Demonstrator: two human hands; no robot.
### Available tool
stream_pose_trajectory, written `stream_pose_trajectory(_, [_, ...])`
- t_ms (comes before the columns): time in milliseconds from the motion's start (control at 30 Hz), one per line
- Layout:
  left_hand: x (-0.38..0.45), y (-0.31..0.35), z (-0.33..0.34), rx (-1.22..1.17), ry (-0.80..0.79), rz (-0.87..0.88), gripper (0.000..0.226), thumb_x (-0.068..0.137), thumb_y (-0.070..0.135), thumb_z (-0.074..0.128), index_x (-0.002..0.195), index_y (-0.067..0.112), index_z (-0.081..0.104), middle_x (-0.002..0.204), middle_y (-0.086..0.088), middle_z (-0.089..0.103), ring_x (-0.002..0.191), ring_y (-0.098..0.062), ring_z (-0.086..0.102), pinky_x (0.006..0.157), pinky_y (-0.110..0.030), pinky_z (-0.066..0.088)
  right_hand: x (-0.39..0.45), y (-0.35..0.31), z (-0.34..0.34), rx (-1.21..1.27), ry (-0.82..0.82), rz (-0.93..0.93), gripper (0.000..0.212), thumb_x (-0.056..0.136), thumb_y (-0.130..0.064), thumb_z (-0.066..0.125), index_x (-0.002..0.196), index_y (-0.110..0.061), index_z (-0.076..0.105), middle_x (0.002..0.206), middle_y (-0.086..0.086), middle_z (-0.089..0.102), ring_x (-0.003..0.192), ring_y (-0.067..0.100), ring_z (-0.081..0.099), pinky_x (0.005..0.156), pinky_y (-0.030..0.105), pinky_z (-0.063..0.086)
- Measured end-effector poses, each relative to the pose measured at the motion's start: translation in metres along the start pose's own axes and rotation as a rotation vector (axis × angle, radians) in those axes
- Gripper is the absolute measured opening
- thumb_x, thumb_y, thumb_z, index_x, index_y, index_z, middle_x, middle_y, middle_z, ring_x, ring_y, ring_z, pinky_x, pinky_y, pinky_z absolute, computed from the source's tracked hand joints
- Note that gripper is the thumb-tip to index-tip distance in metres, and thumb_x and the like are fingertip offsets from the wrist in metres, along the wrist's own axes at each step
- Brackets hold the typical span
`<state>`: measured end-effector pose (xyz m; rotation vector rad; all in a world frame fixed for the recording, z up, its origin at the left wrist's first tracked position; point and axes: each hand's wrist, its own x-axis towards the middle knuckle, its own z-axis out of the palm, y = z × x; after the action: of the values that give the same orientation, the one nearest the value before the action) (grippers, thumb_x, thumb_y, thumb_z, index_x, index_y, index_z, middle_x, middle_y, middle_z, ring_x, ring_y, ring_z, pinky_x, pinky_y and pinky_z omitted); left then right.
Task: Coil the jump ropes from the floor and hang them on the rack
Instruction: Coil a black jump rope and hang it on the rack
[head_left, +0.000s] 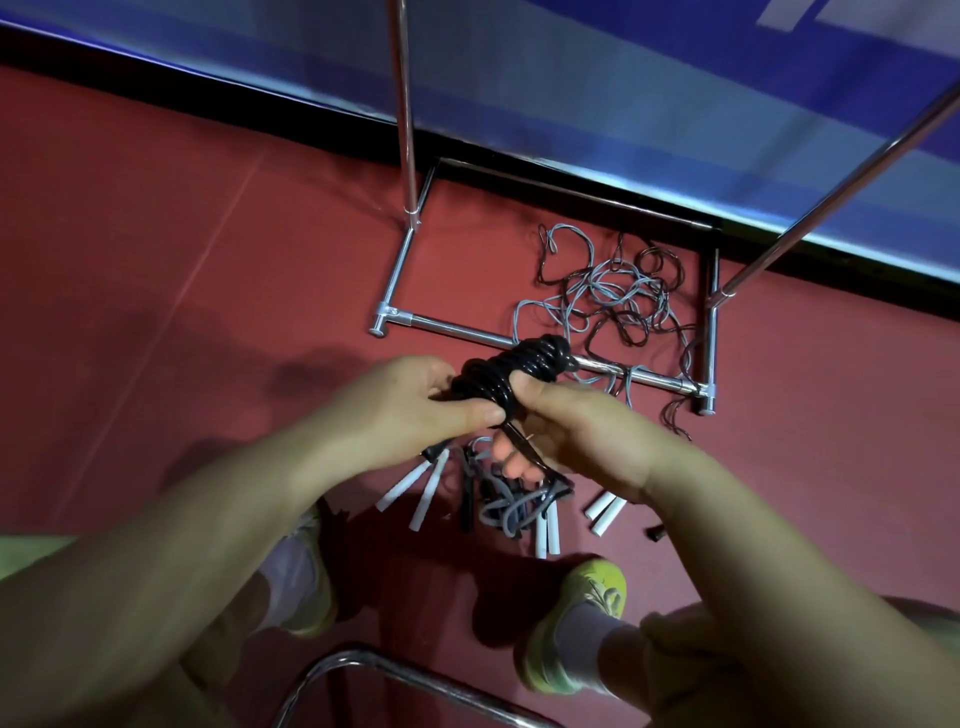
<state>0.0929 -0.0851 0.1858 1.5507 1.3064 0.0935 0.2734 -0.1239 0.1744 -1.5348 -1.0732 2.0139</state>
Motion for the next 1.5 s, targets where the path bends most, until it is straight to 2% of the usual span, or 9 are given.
stream_pose_trajectory(100, [0.001,-0.004,0.002,0.133,0.047,-0.016,0.064,0.048,0.075,0.052,0.082,0.023,0.065,0.074,0.004,0.07,0.076,-0.016,0.067,0.076,-0.044,0.053,-0.001,-0.001,-0.002,-0.137,0.024,0.018,0.056,0.097,-0.046,0.038,0.1,0.004,0.063,0.088,0.024,0.068,0.074,0.03,0.058,0.072,0.037,0.046])
stream_pose_trajectory(267, [0.002,-0.002,0.004,0.234,0.105,-0.005,0.045,0.066,0.065,0.064,0.08,0.022,0.063,0.066,0.004,0.066,0.066,-0.014,0.063,0.066,-0.038,0.049,-0.005,-0.006,-0.004,-0.312,0.096,0.039,0.065,0.088,-0.063,0.033,0.084,-0.007,0.066,0.066,0.004,0.064,0.061,0.012,0.056,0.065,0.025,0.043])
stream_pose_trajectory(367, [0.001,0.003,0.001,-0.007,-0.001,-0.059,0.056,0.056,0.066,0.06,0.084,0.018,0.067,0.064,0.004,0.067,0.062,-0.017,0.063,0.063,-0.038,0.048,-0.006,-0.005,-0.003,-0.409,0.161,0.003,0.072,0.074,-0.077,0.028,0.072,-0.015,0.065,0.06,0.003,0.058,0.057,0.013,0.052,0.067,0.028,0.04])
stream_pose_trajectory(433, [0.001,0.004,0.001,-0.186,-0.102,-0.113,0.034,0.069,0.052,0.07,0.085,0.022,0.065,0.053,0.013,0.061,0.05,-0.004,0.057,0.055,-0.028,0.046,-0.006,-0.004,-0.001,-0.407,0.143,-0.045,0.07,0.075,-0.076,0.028,0.069,-0.015,0.064,0.062,0.005,0.056,0.059,0.017,0.051,0.068,0.032,0.04])
stream_pose_trajectory(633, [-0.005,0.009,0.003,-0.369,-0.165,-0.038,0.004,0.091,0.011,0.059,0.09,0.013,0.057,0.054,0.007,0.064,0.051,-0.008,0.058,0.049,-0.02,0.047,0.002,0.007,-0.003,-0.354,0.085,-0.055,0.089,0.075,-0.087,0.028,0.088,-0.008,0.066,0.075,0.007,0.061,0.067,0.015,0.053,0.075,0.033,0.041])
stream_pose_trajectory(833, [0.001,0.003,-0.009,-0.384,0.091,0.07,0.013,0.08,0.02,0.071,0.089,0.019,0.061,0.054,0.006,0.058,0.052,-0.014,0.055,0.057,-0.031,0.048,0.0,0.004,-0.009,-0.315,0.135,0.149,0.097,0.061,-0.093,0.015,0.107,-0.027,0.067,0.111,-0.001,0.069,0.092,0.01,0.059,0.082,0.03,0.04])
stream_pose_trajectory(967, [0.006,0.003,-0.026,-0.455,0.224,0.049,0.021,0.073,0.03,0.071,0.086,0.016,0.062,0.049,0.007,0.057,0.047,-0.009,0.053,0.065,-0.039,0.052,-0.006,0.007,-0.013,-0.528,0.131,0.346,0.105,0.064,-0.085,0.008,0.137,-0.022,0.052,0.142,0.002,0.051,0.128,0.018,0.047,0.11,0.036,0.029])
stream_pose_trajectory(1300, [0.004,0.006,-0.038,-0.432,0.327,0.085,0.006,0.086,0.018,0.066,0.09,0.016,0.062,0.048,0.009,0.056,0.049,-0.007,0.052,0.066,-0.036,0.053,-0.001,0.013,-0.028,-0.71,0.347,0.305,0.082,0.088,-0.072,0.011,0.143,-0.02,0.042,0.152,0.007,0.039,0.14,0.026,0.034,0.111,0.038,0.024])
stream_pose_trajectory(1500, [0.001,0.011,-0.026,-0.47,0.184,0.126,0.01,0.082,0.017,0.069,0.085,0.021,0.06,0.049,0.009,0.056,0.047,-0.004,0.052,0.068,-0.039,0.052,-0.01,0.0,-0.013,-0.539,0.262,0.039,0.055,0.097,-0.054,0.031,0.143,-0.025,0.042,0.138,-0.015,0.043,0.124,-0.002,0.035,0.096,0.013,0.021])
